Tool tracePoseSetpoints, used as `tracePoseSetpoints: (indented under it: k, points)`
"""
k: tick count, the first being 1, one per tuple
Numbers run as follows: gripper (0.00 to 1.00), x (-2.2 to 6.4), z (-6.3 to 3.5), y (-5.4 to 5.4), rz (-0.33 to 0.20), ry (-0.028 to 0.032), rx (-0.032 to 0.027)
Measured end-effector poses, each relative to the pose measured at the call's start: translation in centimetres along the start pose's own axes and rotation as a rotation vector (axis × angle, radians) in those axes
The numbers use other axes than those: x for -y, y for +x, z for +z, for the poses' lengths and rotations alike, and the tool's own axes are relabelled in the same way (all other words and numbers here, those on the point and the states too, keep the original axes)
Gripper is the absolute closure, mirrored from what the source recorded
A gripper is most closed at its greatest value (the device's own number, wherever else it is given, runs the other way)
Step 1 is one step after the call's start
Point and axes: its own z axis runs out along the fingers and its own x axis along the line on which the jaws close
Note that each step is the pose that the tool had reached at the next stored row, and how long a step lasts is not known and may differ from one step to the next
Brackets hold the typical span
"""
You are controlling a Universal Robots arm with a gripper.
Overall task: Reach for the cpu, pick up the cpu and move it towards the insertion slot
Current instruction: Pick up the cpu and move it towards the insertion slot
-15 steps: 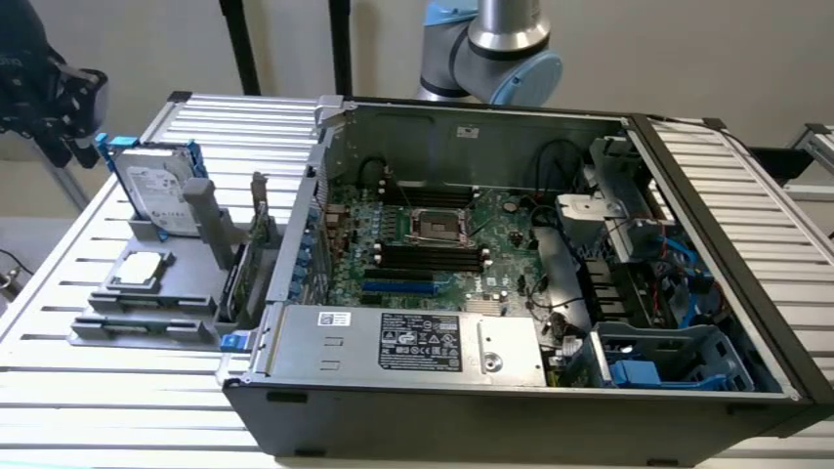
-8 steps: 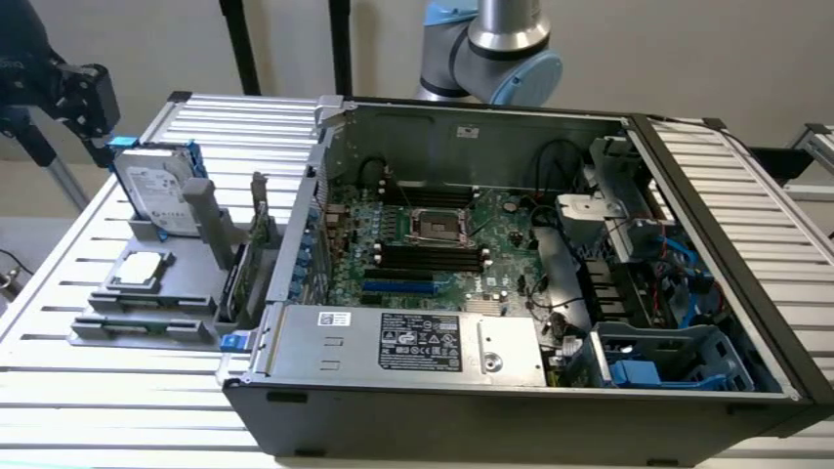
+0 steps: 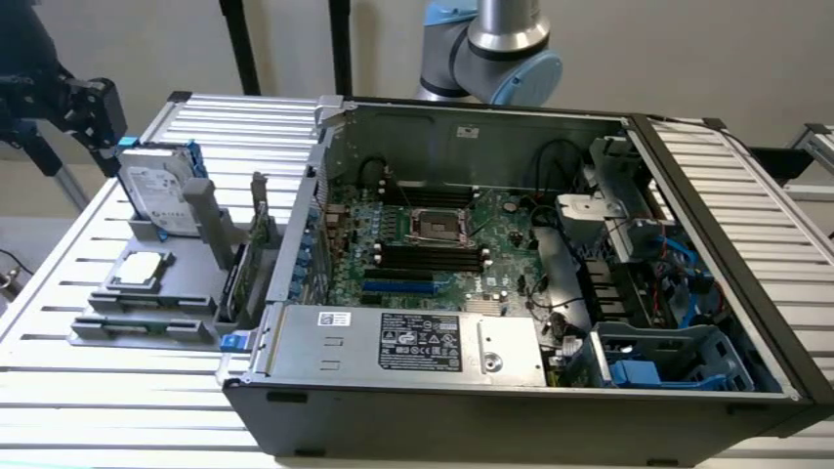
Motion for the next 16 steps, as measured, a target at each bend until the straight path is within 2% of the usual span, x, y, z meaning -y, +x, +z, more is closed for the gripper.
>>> tracePoseSetpoints:
  k: [6,16]
  points:
    - [0.35,0.32,1.05,0.0,0.0,-0.0087,0.0]
    - [0.35,1.33,2.83,0.0,0.0,-0.0106,0.0001]
